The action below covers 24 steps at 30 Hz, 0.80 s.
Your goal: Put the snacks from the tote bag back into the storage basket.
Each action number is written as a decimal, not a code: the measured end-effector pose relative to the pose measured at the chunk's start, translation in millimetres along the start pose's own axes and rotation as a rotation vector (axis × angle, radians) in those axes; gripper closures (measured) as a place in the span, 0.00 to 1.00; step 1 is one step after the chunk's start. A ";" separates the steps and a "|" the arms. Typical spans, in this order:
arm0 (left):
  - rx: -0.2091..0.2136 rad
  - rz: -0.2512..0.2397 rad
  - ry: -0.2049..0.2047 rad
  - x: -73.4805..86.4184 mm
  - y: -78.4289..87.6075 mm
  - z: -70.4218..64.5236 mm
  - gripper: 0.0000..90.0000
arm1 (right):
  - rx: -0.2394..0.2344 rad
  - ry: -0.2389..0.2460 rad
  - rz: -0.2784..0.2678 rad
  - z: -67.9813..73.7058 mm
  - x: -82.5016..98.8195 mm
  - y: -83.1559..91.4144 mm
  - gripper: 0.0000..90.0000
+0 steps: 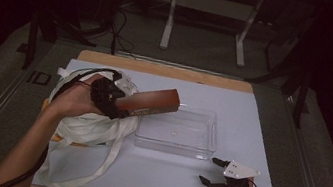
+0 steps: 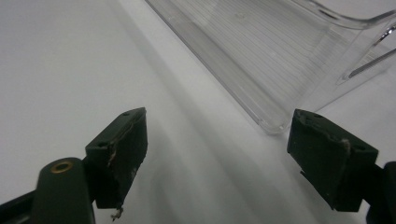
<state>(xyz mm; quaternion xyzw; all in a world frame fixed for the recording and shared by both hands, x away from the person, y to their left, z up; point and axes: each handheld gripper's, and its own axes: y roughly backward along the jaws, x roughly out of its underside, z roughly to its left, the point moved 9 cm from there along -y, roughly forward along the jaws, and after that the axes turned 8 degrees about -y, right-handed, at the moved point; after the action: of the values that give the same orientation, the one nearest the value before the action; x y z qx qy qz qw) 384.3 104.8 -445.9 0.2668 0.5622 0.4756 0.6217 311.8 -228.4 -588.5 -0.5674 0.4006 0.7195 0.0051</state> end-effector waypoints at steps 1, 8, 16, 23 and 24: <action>0.006 0.000 -0.003 -0.7 -0.8 -0.3 0.49 | 0.000 0.000 0.000 0.0 0.0 0.0 0.22; 0.012 0.001 -0.017 -4.3 -5.3 -0.6 0.49 | 0.000 0.001 0.002 0.0 0.1 -0.2 0.22; 0.031 -0.008 -0.045 -10.8 -9.3 -1.7 0.49 | 0.000 0.002 0.001 -0.1 0.0 -0.2 0.22; 0.042 0.000 -0.058 -16.8 -14.6 -2.3 0.49 | 0.000 0.001 0.002 0.0 0.1 -0.2 0.22; 0.051 -0.001 -0.068 -19.0 -15.7 -3.4 0.49 | -0.001 0.002 0.001 -0.1 0.0 -0.2 0.22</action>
<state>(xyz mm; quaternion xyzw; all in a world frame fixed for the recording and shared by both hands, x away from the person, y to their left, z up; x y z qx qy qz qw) 387.2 80.8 -451.8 0.2984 0.5529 0.4517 0.6335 311.9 -228.3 -588.7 -0.5678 0.4007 0.7190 0.0041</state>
